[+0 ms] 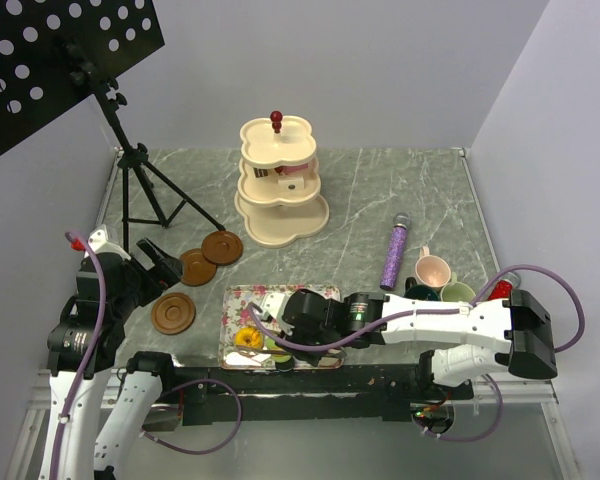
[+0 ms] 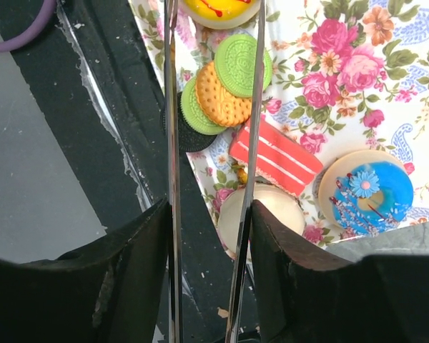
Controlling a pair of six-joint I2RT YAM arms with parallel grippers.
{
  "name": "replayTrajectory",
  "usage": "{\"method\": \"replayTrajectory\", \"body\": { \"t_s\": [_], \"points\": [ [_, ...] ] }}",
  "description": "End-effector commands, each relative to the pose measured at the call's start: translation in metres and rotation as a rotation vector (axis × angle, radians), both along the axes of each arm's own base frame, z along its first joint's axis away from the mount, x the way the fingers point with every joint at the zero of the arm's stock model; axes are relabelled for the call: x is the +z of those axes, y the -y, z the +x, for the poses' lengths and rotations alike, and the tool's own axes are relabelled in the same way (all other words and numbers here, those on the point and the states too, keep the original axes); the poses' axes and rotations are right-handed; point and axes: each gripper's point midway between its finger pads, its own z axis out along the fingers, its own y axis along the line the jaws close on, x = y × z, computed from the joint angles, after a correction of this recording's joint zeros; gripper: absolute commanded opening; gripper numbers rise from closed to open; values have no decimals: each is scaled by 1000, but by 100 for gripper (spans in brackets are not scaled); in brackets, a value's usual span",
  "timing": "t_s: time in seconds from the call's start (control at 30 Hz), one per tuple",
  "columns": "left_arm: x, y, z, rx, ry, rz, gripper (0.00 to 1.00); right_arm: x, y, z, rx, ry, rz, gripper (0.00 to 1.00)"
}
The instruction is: Serve the afternoon tea
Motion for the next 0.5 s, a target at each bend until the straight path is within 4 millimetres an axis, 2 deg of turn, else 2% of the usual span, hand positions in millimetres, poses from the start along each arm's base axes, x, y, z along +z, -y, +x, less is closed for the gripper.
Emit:
{"method": "replayTrajectory", "body": {
  "t_s": [0.0,0.1,0.27,0.37,0.47],
  "points": [
    [8,-1,0,13,27,-9,100,30,-14,11,-54,43,105,47],
    [9,-1,1,11,29,-5,100,50,-13,25,-113,50,160,45],
    [11,-1,3,8,32,2,100,83,4,68,-247,63,267,44],
    [11,-1,4,7,34,0,100,91,26,95,-317,104,269,44],
    [12,-1,5,7,37,3,100,90,48,119,-388,129,256,43]
  ]
}}
